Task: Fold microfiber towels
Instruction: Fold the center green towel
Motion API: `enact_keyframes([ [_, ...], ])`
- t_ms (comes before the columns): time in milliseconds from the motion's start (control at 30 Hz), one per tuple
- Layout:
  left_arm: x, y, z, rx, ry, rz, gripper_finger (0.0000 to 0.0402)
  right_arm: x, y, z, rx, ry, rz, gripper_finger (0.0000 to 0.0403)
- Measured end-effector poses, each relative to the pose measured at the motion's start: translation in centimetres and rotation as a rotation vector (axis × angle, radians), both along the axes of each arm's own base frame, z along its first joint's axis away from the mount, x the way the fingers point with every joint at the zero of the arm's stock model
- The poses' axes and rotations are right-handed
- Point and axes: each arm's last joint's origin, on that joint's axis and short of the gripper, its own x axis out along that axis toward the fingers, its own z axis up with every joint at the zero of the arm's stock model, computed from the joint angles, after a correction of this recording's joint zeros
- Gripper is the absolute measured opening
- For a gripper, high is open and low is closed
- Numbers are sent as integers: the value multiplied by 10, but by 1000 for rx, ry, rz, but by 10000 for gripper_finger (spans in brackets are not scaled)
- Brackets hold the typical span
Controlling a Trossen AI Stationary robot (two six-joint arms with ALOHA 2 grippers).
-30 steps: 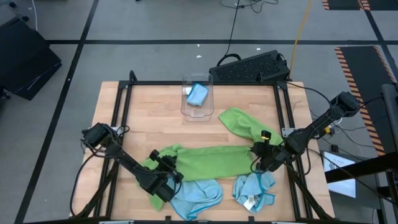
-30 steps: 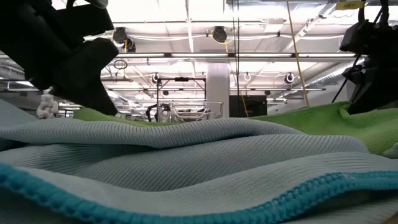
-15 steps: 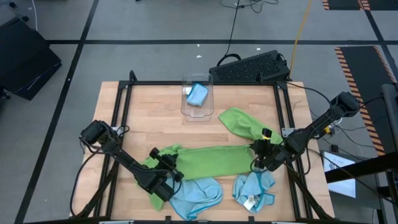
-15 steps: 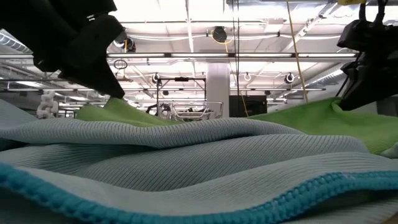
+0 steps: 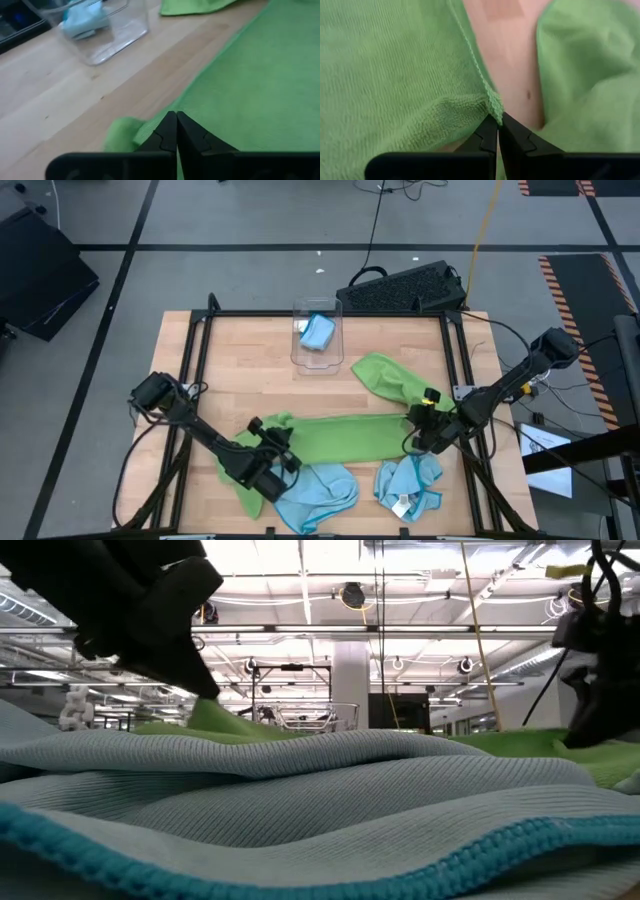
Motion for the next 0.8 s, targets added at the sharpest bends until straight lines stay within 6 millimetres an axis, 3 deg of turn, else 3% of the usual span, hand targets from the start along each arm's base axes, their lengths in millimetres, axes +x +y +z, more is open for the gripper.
enact_keyframes([
  [300,19,7,3,51,-22,-50,3,-1,0,-4,69,-5,-23,4],
  [800,14,16,1,40,-11,25,2,7,-9,-2,-34,-23,-5,4],
])
